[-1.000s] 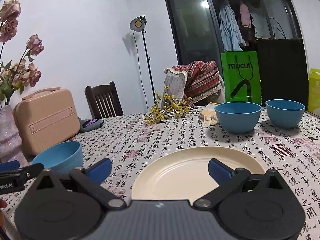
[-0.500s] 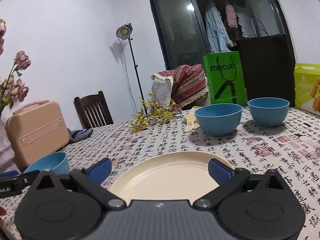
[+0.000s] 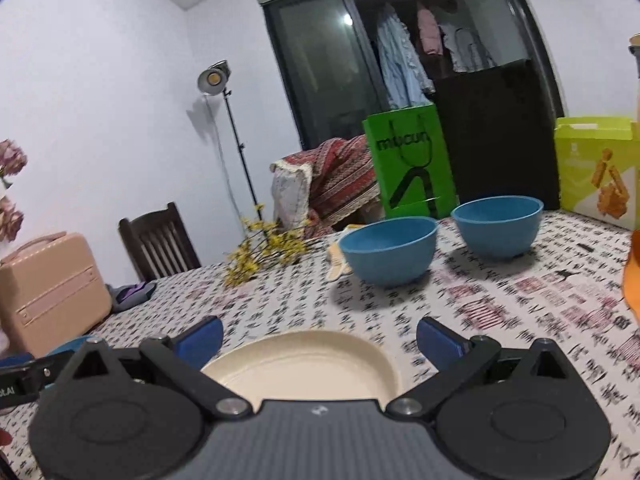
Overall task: Organize plates and bowls
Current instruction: 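Withdraw both open grippers from the placed blue bowl, then move both open grippers to the two remaining blue bowls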
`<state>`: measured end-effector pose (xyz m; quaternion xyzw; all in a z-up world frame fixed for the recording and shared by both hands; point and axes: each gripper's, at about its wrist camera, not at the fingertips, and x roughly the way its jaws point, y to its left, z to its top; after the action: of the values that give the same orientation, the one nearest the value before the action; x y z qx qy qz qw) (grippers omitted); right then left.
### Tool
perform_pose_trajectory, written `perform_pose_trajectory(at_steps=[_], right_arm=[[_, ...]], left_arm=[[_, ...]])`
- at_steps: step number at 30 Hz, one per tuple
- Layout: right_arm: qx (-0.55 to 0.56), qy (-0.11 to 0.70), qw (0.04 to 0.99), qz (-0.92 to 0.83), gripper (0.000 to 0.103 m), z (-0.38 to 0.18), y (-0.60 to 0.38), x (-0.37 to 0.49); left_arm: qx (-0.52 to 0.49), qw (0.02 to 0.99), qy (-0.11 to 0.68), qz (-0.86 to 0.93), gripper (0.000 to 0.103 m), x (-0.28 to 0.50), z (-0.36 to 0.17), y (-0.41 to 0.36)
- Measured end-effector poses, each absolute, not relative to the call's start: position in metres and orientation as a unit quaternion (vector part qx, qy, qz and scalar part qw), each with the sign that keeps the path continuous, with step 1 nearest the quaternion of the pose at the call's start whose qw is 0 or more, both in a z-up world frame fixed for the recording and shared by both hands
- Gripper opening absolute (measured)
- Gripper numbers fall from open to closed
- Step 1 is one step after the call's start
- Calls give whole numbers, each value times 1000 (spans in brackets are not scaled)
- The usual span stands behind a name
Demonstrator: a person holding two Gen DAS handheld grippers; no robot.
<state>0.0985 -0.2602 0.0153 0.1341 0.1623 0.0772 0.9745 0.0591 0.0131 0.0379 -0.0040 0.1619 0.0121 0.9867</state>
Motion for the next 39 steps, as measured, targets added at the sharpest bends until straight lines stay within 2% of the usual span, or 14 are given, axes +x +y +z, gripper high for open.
perform_pose_trajectory(at_steps=[10, 16, 22, 35, 39], right_arm=[[155, 150, 976, 32, 103, 30, -299, 117], [143, 148, 978, 27, 103, 44, -307, 132], [138, 142, 980, 23, 103, 65, -309, 152], [204, 149, 967, -24, 103, 95, -314, 227], [213, 144, 965, -43, 103, 111, -315, 250]], left_arm=[[-3, 989, 140, -38, 103, 83, 61, -29], [-10, 985, 164, -60, 103, 109, 79, -47], [-21, 986, 154, -53, 103, 135, 98, -62], [-86, 978, 182, -53, 103, 217, 132, -66], [-68, 979, 181, -67, 103, 252, 145, -72]])
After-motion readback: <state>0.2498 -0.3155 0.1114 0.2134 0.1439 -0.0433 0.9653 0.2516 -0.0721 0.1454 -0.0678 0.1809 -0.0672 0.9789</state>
